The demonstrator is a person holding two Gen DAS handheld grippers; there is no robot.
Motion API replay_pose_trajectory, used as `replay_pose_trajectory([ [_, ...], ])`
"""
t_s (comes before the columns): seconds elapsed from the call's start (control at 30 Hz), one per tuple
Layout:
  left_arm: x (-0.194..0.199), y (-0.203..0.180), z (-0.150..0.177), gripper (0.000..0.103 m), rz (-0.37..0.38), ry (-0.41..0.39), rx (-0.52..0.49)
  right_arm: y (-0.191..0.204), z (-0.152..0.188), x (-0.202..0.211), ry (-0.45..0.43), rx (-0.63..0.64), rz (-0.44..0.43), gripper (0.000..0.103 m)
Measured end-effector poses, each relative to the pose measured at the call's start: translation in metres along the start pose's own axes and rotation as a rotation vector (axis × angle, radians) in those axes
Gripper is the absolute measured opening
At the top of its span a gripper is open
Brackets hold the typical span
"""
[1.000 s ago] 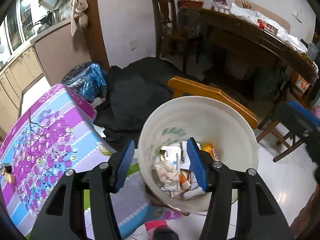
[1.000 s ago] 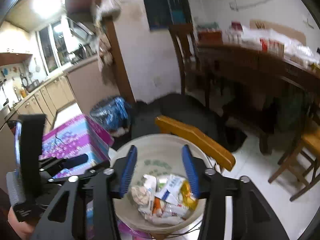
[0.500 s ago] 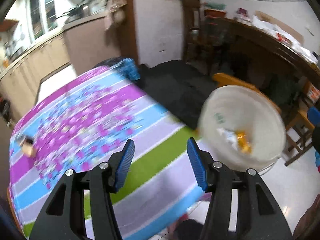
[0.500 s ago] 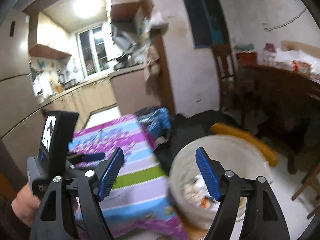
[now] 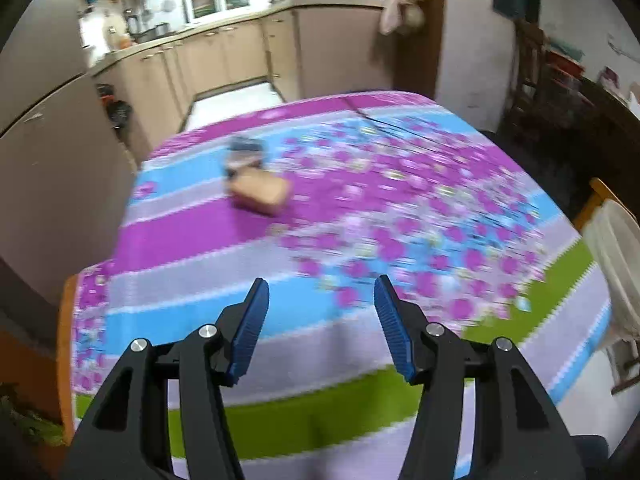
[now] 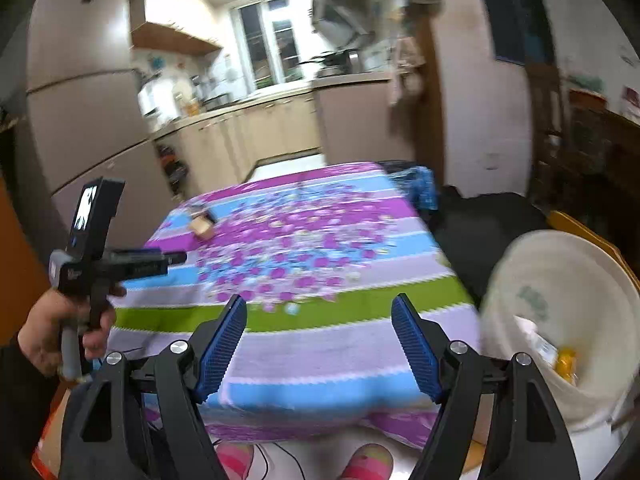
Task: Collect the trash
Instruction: 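Move both tools back over the table trash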
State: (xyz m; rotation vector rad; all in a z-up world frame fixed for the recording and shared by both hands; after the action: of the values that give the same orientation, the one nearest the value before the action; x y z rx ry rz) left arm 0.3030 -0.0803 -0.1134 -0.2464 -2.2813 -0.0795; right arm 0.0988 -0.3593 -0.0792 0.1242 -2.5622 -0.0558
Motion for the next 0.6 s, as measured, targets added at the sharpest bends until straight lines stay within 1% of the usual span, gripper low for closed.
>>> replay_pose_trajectory([
  [0.03, -0.002, 0.010, -0.004, 0.053, -0.008, -0.002, 0.006, 0.013, -0.006, -0.009, 0.009, 0.033, -0.022, 0.075],
  [0.1, -0.004, 0.031, -0.012, 0.054, -0.011, -0.003, 0.017, 0.022, -0.019, -0.023, 0.021, 0.076, -0.064, 0.075],
  [0.17, -0.009, 0.049, -0.018, 0.056, -0.011, -0.002, 0.031, 0.040, -0.031, -0.039, 0.038, 0.118, -0.126, 0.075],
  [0.23, -0.020, 0.074, -0.029, 0.057, -0.009, 0.019, 0.052, 0.063, -0.046, -0.064, 0.064, 0.171, -0.186, 0.074],
  [0.27, -0.028, 0.090, -0.037, 0.057, -0.021, 0.032, 0.074, 0.072, -0.053, -0.077, 0.078, 0.196, -0.207, 0.071],
  [0.3, -0.031, 0.099, -0.039, 0.057, -0.029, 0.036, 0.087, 0.082, -0.060, -0.091, 0.093, 0.215, -0.225, 0.069],
  [0.33, -0.040, 0.115, -0.048, 0.057, -0.027, 0.053, 0.118, 0.090, -0.065, -0.101, 0.108, 0.225, -0.240, 0.068],
  [0.37, -0.046, 0.124, -0.055, 0.057, -0.023, 0.064, 0.136, 0.102, -0.073, -0.122, 0.136, 0.238, -0.270, 0.067],
  [0.4, -0.051, 0.130, -0.060, 0.057, -0.021, 0.070, 0.144, 0.111, -0.080, -0.137, 0.153, 0.246, -0.281, 0.065],
  [0.47, -0.064, 0.136, -0.072, 0.057, -0.008, 0.087, 0.146, 0.131, -0.096, -0.182, 0.206, 0.266, -0.310, 0.064],
  [0.5, -0.071, 0.139, -0.078, 0.057, 0.003, 0.097, 0.149, 0.139, -0.102, -0.200, 0.223, 0.279, -0.315, 0.064],
  [0.53, -0.078, 0.141, -0.083, 0.057, 0.000, 0.104, 0.151, 0.143, -0.106, -0.213, 0.234, 0.289, -0.314, 0.064],
  [0.57, -0.081, 0.142, -0.084, 0.057, -0.004, 0.105, 0.153, 0.155, -0.112, -0.238, 0.262, 0.306, -0.317, 0.064],
  [0.6, -0.087, 0.145, -0.087, 0.057, -0.004, 0.107, 0.161, 0.161, -0.115, -0.252, 0.275, 0.313, -0.316, 0.064],
])
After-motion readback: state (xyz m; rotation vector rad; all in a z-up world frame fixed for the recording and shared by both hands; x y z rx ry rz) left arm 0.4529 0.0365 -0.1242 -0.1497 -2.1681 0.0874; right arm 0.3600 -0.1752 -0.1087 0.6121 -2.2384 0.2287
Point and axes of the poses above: each gripper's, at about its wrist camera, not at the fingertips, and x roughly against the way its jaws point, y to its left, z to its underside, the point moved 1 cm from there along -x, roughly the way its jaws point, and after that the axes turned 6 degrees about x, right-handed, at the moved point
